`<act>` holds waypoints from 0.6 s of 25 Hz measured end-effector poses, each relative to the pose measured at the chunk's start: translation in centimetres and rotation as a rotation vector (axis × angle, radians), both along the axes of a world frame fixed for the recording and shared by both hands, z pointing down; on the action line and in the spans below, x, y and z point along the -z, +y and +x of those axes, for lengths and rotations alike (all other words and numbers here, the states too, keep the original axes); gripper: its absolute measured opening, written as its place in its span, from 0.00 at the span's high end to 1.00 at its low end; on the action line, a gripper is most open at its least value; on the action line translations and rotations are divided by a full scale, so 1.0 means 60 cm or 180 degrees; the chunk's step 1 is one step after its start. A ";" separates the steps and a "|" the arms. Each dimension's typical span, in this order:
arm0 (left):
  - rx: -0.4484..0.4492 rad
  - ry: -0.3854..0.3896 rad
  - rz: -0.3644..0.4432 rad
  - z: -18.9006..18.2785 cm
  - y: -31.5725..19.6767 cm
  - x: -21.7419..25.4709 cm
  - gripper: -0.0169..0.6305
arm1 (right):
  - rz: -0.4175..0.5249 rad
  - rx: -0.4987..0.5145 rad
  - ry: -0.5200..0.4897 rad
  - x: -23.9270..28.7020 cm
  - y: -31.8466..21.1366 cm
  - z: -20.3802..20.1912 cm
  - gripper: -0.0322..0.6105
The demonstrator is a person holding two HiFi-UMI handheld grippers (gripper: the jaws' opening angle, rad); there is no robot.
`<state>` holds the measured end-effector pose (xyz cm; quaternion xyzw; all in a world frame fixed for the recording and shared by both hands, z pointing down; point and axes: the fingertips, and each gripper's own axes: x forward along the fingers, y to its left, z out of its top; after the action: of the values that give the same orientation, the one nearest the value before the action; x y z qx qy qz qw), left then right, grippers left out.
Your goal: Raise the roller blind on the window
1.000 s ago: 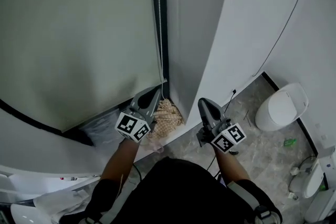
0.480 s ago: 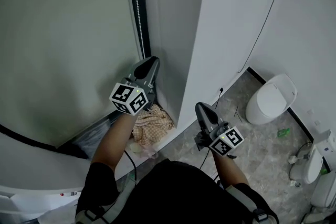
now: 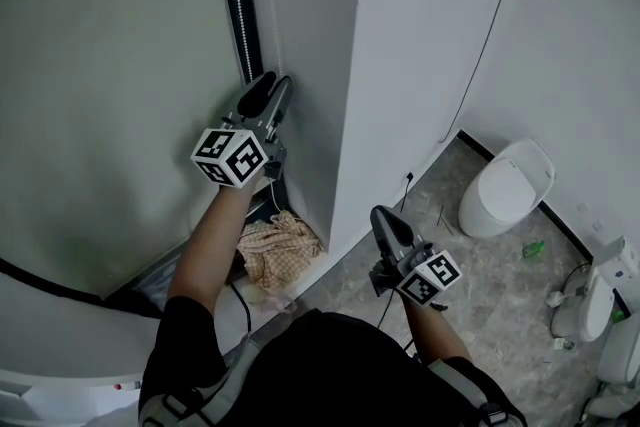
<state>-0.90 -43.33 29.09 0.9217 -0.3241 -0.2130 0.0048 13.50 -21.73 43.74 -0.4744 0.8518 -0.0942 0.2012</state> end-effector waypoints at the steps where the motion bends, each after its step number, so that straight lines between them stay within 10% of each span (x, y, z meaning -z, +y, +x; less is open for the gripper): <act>1: -0.0007 0.0022 -0.0008 0.000 -0.002 0.001 0.75 | -0.0001 -0.0001 -0.0002 0.000 0.000 0.000 0.95; 15: -0.0089 -0.0131 -0.0011 0.026 0.000 -0.012 0.91 | 0.0021 0.0060 -0.0021 0.009 0.010 -0.005 0.95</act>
<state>0.66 -43.33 29.84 0.9303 -0.3116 -0.1935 0.0027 13.22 -21.12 43.18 -0.4654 0.8559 -0.0949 0.2047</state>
